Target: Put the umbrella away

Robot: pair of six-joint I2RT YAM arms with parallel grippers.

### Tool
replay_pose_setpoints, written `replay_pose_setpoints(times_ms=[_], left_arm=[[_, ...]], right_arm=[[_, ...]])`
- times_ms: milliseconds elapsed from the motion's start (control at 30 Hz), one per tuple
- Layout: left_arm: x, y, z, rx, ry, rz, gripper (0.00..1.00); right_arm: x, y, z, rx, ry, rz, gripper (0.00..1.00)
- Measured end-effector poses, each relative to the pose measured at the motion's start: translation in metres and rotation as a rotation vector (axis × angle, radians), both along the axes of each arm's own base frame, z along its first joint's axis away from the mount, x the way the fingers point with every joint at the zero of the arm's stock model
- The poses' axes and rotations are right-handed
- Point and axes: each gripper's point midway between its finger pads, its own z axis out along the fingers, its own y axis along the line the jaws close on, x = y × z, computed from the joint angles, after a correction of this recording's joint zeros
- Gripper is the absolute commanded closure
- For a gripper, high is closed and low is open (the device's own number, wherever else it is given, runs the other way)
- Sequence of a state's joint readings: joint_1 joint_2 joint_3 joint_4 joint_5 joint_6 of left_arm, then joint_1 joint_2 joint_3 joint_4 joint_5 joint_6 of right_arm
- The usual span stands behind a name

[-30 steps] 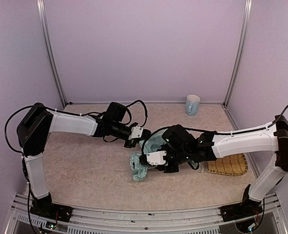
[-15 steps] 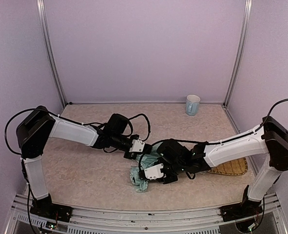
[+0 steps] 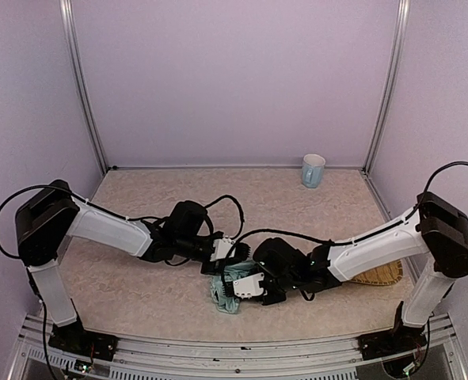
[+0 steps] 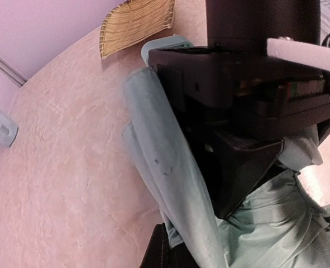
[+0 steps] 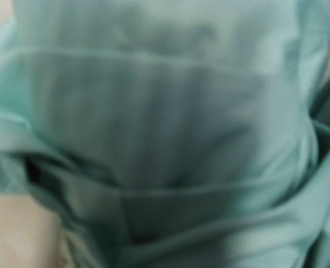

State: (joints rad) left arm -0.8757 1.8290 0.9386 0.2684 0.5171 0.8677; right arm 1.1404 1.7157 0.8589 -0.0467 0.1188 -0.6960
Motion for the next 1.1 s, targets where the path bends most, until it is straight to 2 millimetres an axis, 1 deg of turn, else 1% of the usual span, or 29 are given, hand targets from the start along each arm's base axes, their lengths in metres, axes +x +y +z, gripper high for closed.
replay_pose_setpoints(times_ms=[67,167,300,400,500,567,633,667,733,833,933,967,1000,1067,1100], left_arm=[[0.001,0.003,-0.003,-0.009,0.035,0.055,1.00],[0.005,0.002,-0.005,-0.013,0.068,0.139,1.00],[0.005,-0.002,-0.008,-0.014,0.074,0.193,1.00],[0.010,-0.002,-0.016,-0.014,0.068,0.221,1.00],[0.026,0.003,-0.029,0.003,0.066,0.278,1.00],[0.047,0.007,-0.036,0.016,0.059,0.338,1.00],[0.075,0.008,-0.039,0.020,0.029,0.401,1.00],[0.079,0.010,-0.040,0.021,0.029,0.410,1.00],[0.089,0.009,-0.050,0.046,-0.010,0.413,1.00],[0.094,0.005,-0.063,0.075,-0.074,0.379,1.00],[0.096,0.001,-0.063,0.067,-0.142,0.338,1.00],[0.096,0.000,-0.063,0.065,-0.155,0.328,0.96],[0.095,-0.001,-0.063,0.063,-0.162,0.322,0.90],[0.096,-0.001,-0.063,0.062,-0.171,0.317,0.71],[0.103,0.000,-0.059,0.054,-0.191,0.340,0.62]], right_arm=[[0.003,0.001,-0.001,0.006,-0.029,-0.016,1.00],[0.008,-0.001,-0.002,0.005,-0.062,-0.033,1.00],[0.012,-0.003,-0.003,0.005,-0.102,-0.047,1.00],[0.012,-0.004,-0.005,0.009,-0.118,-0.043,1.00],[0.014,-0.003,-0.007,0.008,-0.130,-0.044,1.00],[0.016,-0.003,-0.007,0.004,-0.141,-0.048,1.00],[0.018,-0.003,-0.007,0.003,-0.155,-0.045,1.00],[0.021,-0.004,-0.007,-0.001,-0.163,-0.051,1.00],[0.023,-0.006,-0.007,-0.009,-0.170,-0.049,1.00],[0.022,-0.007,-0.008,-0.021,-0.171,-0.036,1.00],[0.022,-0.007,-0.009,-0.026,-0.171,-0.033,1.00],[0.022,-0.007,-0.009,-0.027,-0.171,-0.033,1.00],[0.022,-0.008,-0.009,-0.029,-0.170,-0.033,1.00],[0.022,-0.007,-0.010,-0.029,-0.168,-0.033,1.00],[0.021,-0.007,-0.010,-0.029,-0.165,-0.031,1.00]])
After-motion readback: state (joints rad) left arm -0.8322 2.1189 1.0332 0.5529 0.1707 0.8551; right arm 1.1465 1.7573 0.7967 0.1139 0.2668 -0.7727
